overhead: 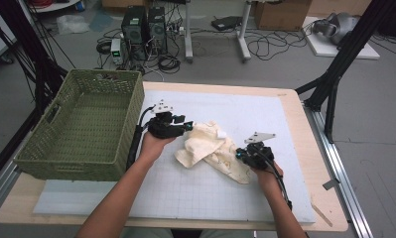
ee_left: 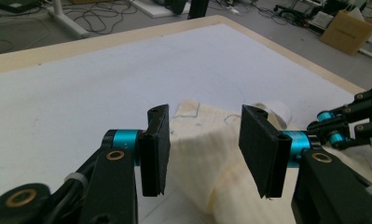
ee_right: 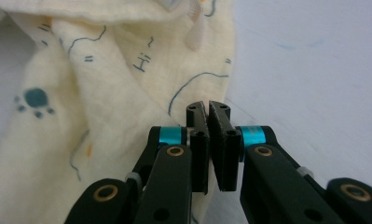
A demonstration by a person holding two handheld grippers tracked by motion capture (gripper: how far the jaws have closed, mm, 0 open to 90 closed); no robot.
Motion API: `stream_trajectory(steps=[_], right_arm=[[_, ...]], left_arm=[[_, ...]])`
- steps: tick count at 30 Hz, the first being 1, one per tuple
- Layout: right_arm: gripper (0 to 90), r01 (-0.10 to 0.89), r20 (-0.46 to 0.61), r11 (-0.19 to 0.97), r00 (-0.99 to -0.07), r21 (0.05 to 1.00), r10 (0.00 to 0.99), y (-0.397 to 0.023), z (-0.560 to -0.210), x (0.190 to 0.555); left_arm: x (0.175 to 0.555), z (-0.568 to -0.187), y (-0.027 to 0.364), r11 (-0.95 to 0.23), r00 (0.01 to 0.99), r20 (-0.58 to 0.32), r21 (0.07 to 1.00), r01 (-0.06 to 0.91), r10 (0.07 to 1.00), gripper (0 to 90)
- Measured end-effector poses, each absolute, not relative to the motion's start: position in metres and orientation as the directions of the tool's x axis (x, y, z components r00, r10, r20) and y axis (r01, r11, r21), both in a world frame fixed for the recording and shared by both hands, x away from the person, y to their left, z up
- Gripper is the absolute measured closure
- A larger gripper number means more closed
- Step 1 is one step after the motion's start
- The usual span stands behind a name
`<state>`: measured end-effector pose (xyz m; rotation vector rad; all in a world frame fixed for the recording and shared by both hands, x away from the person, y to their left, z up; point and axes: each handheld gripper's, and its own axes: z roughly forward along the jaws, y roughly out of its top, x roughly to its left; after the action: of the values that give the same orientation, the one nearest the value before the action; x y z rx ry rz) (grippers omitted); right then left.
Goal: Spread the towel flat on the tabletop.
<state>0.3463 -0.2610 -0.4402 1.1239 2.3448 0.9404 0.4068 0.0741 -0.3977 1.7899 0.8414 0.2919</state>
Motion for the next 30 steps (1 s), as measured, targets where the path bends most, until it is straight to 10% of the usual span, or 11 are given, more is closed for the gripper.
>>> stream_trajectory(steps=[18,30], right_arm=[[58.7,0.518,-0.043,0.337,-0.499,0.786,0.866,-0.306,-0.437,0.319],[56.0,0.520,-0.036,0.326,-0.491,0.790,0.871,-0.305,-0.437,0.319]], left_arm=[[0.382,-0.396,0.007,-0.268,0.858,-0.180,0.902,0.339,0.481,54.5],[0.373,-0.415,-0.036,-0.450,0.893,-0.103,0.835,0.317,0.438,44.2]])
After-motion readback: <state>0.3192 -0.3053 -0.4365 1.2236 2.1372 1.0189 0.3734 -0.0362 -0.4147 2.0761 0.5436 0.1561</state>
